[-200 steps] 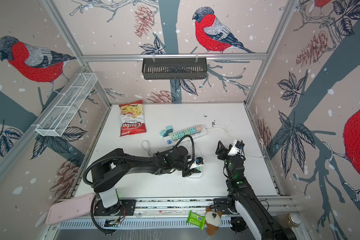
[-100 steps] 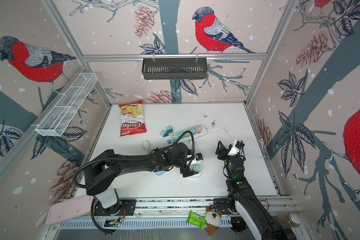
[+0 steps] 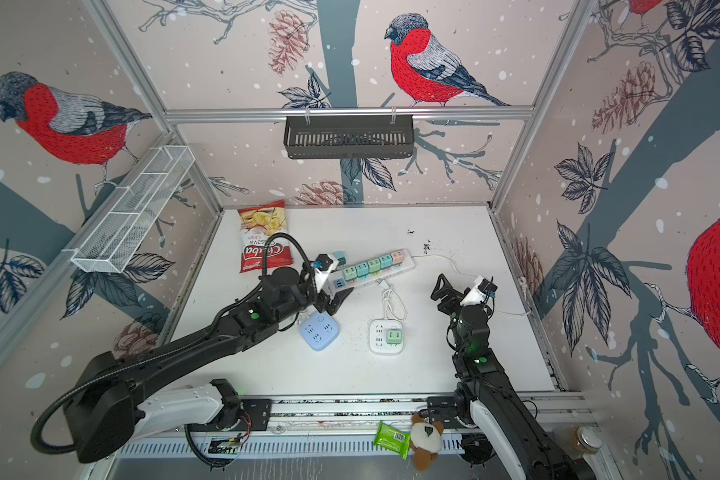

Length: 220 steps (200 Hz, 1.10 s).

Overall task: Insert the plug
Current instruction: 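Open the left gripper and lift it away toward the chips bag, then reach the right gripper across to the teal adapter on the power strip and close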

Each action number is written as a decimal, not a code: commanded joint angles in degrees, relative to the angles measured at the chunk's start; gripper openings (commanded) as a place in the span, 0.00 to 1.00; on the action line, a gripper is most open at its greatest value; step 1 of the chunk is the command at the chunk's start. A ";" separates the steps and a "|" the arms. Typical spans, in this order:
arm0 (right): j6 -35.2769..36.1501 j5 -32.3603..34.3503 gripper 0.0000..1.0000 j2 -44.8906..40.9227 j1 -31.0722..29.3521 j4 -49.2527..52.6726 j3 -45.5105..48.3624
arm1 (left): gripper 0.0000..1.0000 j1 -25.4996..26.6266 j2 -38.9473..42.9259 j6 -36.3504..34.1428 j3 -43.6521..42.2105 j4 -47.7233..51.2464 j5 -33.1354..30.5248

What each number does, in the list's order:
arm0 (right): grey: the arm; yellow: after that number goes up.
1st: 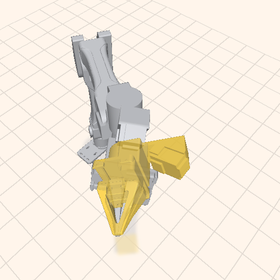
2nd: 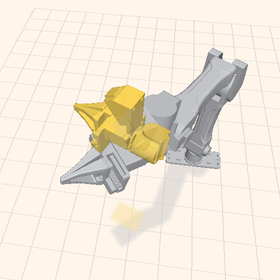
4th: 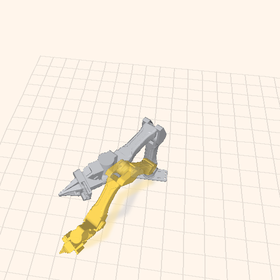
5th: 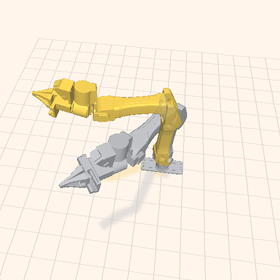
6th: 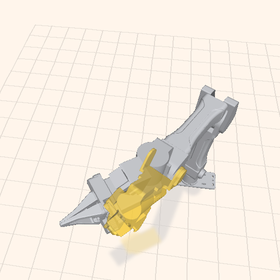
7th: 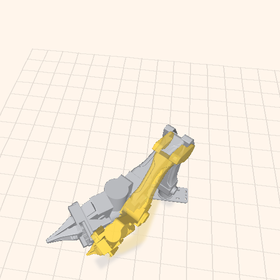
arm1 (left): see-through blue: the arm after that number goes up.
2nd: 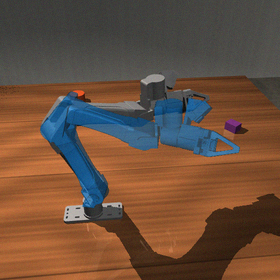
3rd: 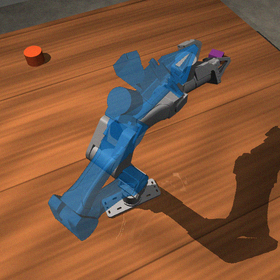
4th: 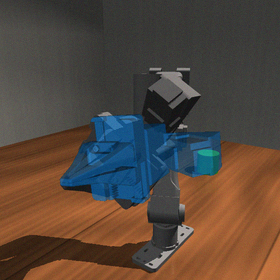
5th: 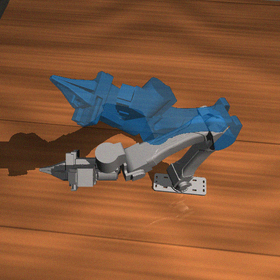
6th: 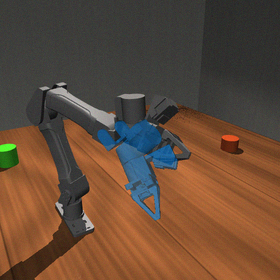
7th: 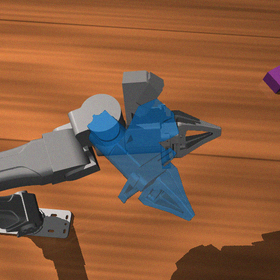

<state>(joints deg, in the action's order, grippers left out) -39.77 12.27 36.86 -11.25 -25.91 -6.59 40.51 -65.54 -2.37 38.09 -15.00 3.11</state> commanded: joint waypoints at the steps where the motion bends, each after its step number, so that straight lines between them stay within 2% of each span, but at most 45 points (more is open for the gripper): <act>1: -11.04 1.89 1.00 -1.29 -0.09 3.67 -0.50 | 0.98 -5.07 4.97 9.35 -5.34 -8.38 4.14; 9: -11.16 0.29 1.00 -1.94 -0.09 2.89 -0.52 | 0.99 -6.25 7.27 14.04 -7.47 -10.30 0.03; 26: -10.72 -2.60 1.00 -2.07 -0.09 2.67 -1.68 | 0.98 -6.50 9.97 23.69 -9.01 -11.06 -15.64; 37: -10.51 -3.41 1.00 -1.88 -0.10 5.85 -3.90 | 0.98 -6.50 10.25 27.07 -6.71 -6.90 -21.95; 46: -10.24 -3.78 1.00 -1.85 -0.09 8.82 -5.97 | 0.98 -6.41 9.35 32.42 -4.26 -2.58 -28.55; 58: -9.06 -5.49 1.00 -1.92 -0.09 7.76 -6.89 | 0.98 -6.45 7.52 39.39 -0.20 5.02 -35.73; 71: -6.04 -10.61 1.00 -2.14 -0.13 4.94 -7.33 | 0.97 -6.41 5.62 40.43 3.63 10.27 -38.75; 82: -2.62 -16.81 1.00 -2.05 -0.31 2.89 -8.12 | 0.97 -6.41 5.41 37.07 4.04 10.50 -39.22; 94: -0.67 -19.91 1.00 -1.50 -1.46 2.72 -9.93 | 0.97 -6.45 6.54 36.22 -0.17 5.28 -42.76; 107: 1.47 -18.59 1.00 0.07 -5.05 3.20 -12.43 | 0.97 -6.49 7.57 33.68 -6.48 -3.42 -46.17; 115: 2.68 -14.54 1.00 1.79 -8.54 4.40 -14.55 | 0.97 -6.54 7.62 28.87 -9.18 -8.70 -46.29; 124: 4.49 -9.06 1.00 4.40 -13.32 6.12 -17.40 | 0.97 -6.50 7.78 26.07 -9.65 -7.17 -44.56; 140: 7.45 1.83 0.98 11.65 -22.74 10.11 -24.14 | 0.97 -6.59 8.23 26.55 -8.96 -0.80 -47.19; 154: 8.64 9.15 0.92 20.14 -27.91 15.41 -32.05 | 0.97 -7.71 7.63 24.76 -11.02 -3.74 -44.70; 177: 9.09 7.61 0.79 37.33 -29.32 26.94 -47.92 | 0.97 -14.59 3.85 27.32 -9.89 -1.90 -33.37; 194: 9.10 6.27 0.71 49.26 -29.36 36.14 -59.81 | 0.97 -18.94 1.08 28.60 -10.68 -2.84 -31.78; 208: 10.34 4.92 0.67 57.83 -29.57 40.61 -68.05 | 0.97 -22.40 -0.04 30.44 -12.43 -4.05 -31.88; 220: 11.85 3.48 0.62 64.90 -29.62 44.92 -75.42 | 0.97 -25.11 0.16 31.59 -13.92 -6.04 -27.86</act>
<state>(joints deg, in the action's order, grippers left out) -31.22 16.84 92.33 -40.56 5.74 -72.01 19.35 -65.06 25.69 26.13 -16.93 -30.35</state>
